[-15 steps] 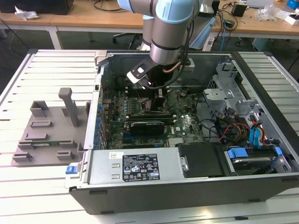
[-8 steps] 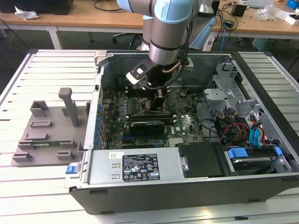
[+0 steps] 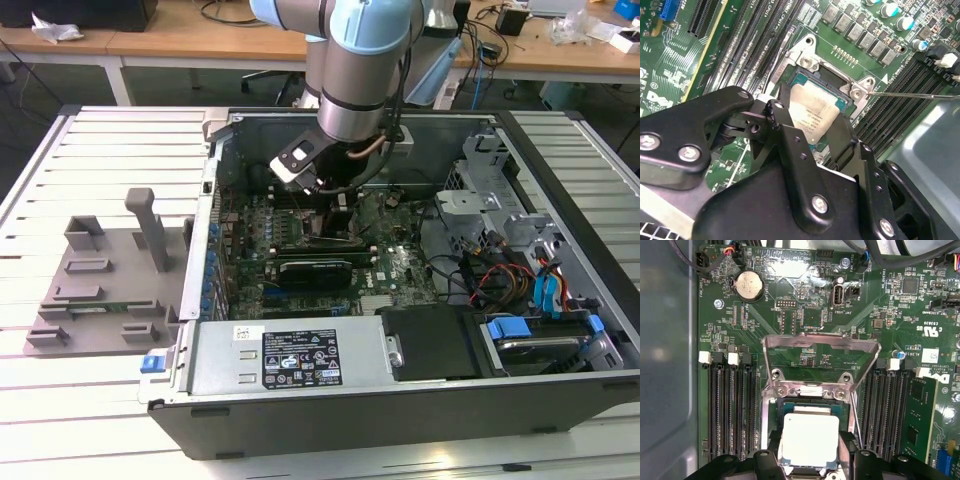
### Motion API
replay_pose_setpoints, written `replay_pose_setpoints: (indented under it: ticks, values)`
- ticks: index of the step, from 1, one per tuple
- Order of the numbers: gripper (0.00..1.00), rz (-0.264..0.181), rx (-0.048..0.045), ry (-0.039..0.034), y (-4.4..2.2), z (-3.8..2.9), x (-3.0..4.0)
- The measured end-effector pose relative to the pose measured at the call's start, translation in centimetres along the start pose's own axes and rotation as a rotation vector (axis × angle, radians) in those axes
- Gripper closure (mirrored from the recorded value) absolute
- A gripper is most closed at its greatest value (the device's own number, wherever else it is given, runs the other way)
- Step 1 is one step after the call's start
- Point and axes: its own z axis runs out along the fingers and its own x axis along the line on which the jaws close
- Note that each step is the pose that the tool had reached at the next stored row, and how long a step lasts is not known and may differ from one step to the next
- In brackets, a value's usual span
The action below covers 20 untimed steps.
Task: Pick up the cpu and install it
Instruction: 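Place the cpu into insertion slot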
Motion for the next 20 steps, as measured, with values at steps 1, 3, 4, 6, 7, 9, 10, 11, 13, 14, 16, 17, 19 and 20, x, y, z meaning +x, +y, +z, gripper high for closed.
replay_pose_setpoints:
  ticks: [1, 3, 4, 6, 7, 9, 10, 11, 13, 14, 16, 17, 19, 20]
  values:
    - [0.47, 0.000, 0.0000, -0.0001, 0.00, 0.00, 0.00]
    - [0.47, 0.000, -0.0001, 0.0001, 0.01, 0.01, 0.01]
    - [0.47, 0.000, -0.0001, 0.0001, 0.01, 0.02, 0.01]
    - [0.45, 0.000, -0.0001, 0.0002, 0.01, 0.03, 0.01]
    - [0.39, 0.000, -0.0001, 0.0001, 0.01, 0.03, 0.01]
    - [0.39, 0.000, -0.0002, 0.0002, 0.01, 0.04, 0.02]
    - [0.39, 0.000, -0.0002, 0.0004, 0.02, 0.05, 0.14]
    - [0.39, 0.000, -0.0001, 0.0001, 0.02, 0.04, 0.21]
    - [0.39, 0.000, -0.0001, 0.0001, 0.03, 0.04, 0.39]
    - [0.39, 0.000, -0.0001, 0.0002, 0.03, 0.03, 0.39]
    - [0.39, 0.000, -0.0001, -0.0002, 0.03, 0.01, 0.40]
    - [0.39, 0.000, -0.0001, -0.0003, 0.02, -0.15, 0.40]
    - [0.39, 0.000, 0.0000, -0.0012, -0.03, -0.65, 0.39]
    - [0.39, 0.000, 0.0000, -0.0024, -0.08, -1.25, 0.38]
